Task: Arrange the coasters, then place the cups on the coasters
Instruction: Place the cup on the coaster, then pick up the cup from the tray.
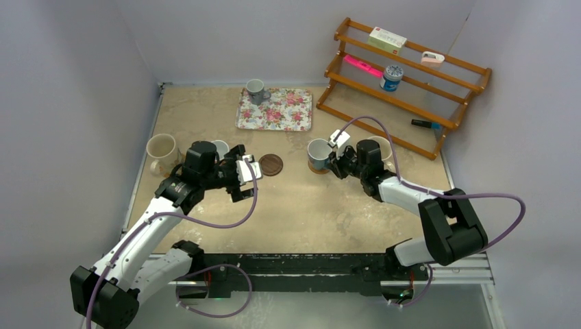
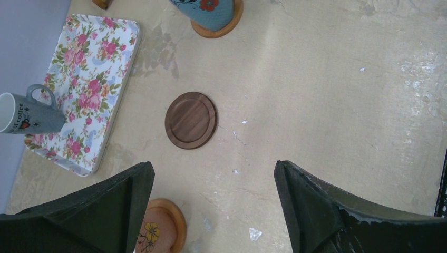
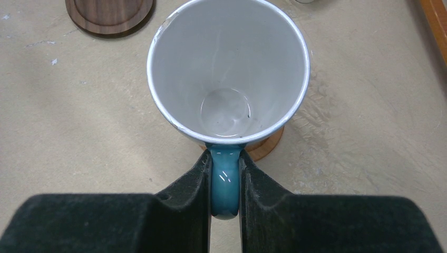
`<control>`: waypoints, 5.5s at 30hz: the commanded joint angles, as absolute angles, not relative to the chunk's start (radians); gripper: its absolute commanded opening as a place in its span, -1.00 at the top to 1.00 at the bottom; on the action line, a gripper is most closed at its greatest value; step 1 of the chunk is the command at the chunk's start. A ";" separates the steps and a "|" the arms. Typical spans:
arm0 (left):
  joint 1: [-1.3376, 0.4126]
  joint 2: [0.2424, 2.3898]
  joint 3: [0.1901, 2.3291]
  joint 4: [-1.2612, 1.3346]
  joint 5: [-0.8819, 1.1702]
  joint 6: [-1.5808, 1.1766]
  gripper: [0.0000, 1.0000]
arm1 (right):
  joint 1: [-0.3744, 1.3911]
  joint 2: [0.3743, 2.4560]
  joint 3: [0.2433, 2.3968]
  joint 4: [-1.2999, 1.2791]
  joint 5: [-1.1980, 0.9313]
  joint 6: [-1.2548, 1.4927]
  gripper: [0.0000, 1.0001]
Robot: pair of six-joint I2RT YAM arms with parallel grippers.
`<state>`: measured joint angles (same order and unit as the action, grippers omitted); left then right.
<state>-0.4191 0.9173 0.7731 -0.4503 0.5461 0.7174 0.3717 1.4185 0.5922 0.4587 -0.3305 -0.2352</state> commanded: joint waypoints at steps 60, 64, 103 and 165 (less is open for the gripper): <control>-0.410 0.920 0.781 -0.451 0.581 0.726 -0.80 | 0.368 1.418 0.639 0.476 -0.312 -0.251 1.00; -0.410 0.919 0.780 -0.452 0.581 0.727 -0.80 | 0.368 1.421 0.645 0.468 -0.304 -0.254 1.00; -0.410 0.914 0.783 -0.457 0.583 0.729 -0.80 | 0.369 1.414 0.658 0.420 -0.303 -0.286 0.48; -0.410 1.251 1.197 -0.306 0.187 0.524 -1.00 | 0.365 1.015 0.990 -0.305 -0.286 -0.463 -0.98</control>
